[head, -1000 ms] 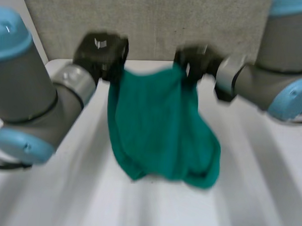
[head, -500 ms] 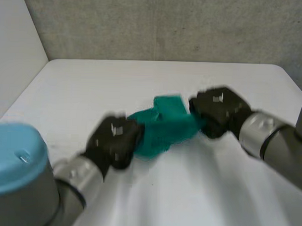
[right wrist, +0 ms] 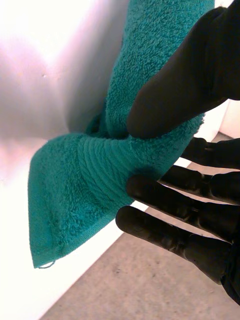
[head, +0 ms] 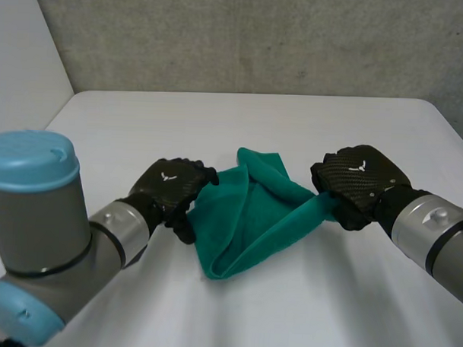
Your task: Fold the towel.
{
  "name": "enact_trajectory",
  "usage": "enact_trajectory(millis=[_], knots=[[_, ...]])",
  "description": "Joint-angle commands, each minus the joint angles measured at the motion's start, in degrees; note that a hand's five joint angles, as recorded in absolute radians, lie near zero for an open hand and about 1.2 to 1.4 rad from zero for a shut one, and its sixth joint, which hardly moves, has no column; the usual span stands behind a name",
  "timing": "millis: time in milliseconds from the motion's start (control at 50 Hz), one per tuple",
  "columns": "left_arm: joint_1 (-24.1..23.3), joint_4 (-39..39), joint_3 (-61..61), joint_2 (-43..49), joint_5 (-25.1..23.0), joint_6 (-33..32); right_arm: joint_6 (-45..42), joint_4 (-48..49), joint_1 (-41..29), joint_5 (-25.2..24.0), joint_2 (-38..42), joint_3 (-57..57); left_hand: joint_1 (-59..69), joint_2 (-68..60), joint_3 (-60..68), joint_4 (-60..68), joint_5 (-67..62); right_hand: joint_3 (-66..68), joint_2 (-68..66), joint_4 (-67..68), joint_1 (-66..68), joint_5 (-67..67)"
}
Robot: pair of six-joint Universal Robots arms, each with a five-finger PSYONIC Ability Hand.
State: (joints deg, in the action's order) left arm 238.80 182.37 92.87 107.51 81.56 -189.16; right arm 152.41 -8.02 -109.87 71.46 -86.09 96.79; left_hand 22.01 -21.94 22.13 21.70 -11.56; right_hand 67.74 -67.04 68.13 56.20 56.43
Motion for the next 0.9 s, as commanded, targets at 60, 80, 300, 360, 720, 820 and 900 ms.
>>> enact_trajectory(millis=[60,80,300,360,720,820,900], knots=[[2.1,0.5,-5.6,8.1,-11.2,-11.7,-2.1,0.6,0.5,-2.5,-3.0,2.5,3.2,-3.2,3.1,3.5,-3.6,12.3,-13.0,11.9,23.8,13.6],[1.8,0.5,-6.9,9.7,-13.3,-12.5,-2.1,0.6,0.5,-2.6,-3.1,2.5,3.2,-3.2,3.1,3.5,-3.6,12.3,-13.0,11.9,23.8,13.6],[-1.0,-2.0,-18.7,22.6,-17.7,-17.8,-2.1,0.5,0.5,-4.5,-3.8,3.0,3.5,-3.6,3.4,3.8,-3.9,12.3,-13.0,11.9,23.8,13.6],[-1.1,-2.5,-19.2,23.4,-17.5,-18.7,-2.1,0.5,0.6,-4.5,-3.7,3.1,5.0,-5.1,4.9,5.3,-5.5,12.3,-13.0,11.9,23.8,13.6],[0.1,-3.4,-17.5,14.5,-1.6,-22.2,-4.7,-7.8,10.0,1.3,-2.3,-3.4,58.0,-58.1,57.9,58.3,-58.4,12.3,-13.0,11.9,23.8,13.6],[0.2,-4.5,-9.5,7.5,-1.5,-22.0,-10.5,-15.0,9.9,1.3,0.7,-3.1,58.0,-58.1,57.9,58.3,-58.4,12.3,-13.0,11.9,23.8,13.6],[0.2,-5.6,-4.5,4.4,-1.5,-21.7,-14.2,-18.6,9.8,1.5,2.1,-2.9,58.0,-58.1,57.9,58.3,-58.4,12.3,-13.0,11.9,23.8,13.6]])
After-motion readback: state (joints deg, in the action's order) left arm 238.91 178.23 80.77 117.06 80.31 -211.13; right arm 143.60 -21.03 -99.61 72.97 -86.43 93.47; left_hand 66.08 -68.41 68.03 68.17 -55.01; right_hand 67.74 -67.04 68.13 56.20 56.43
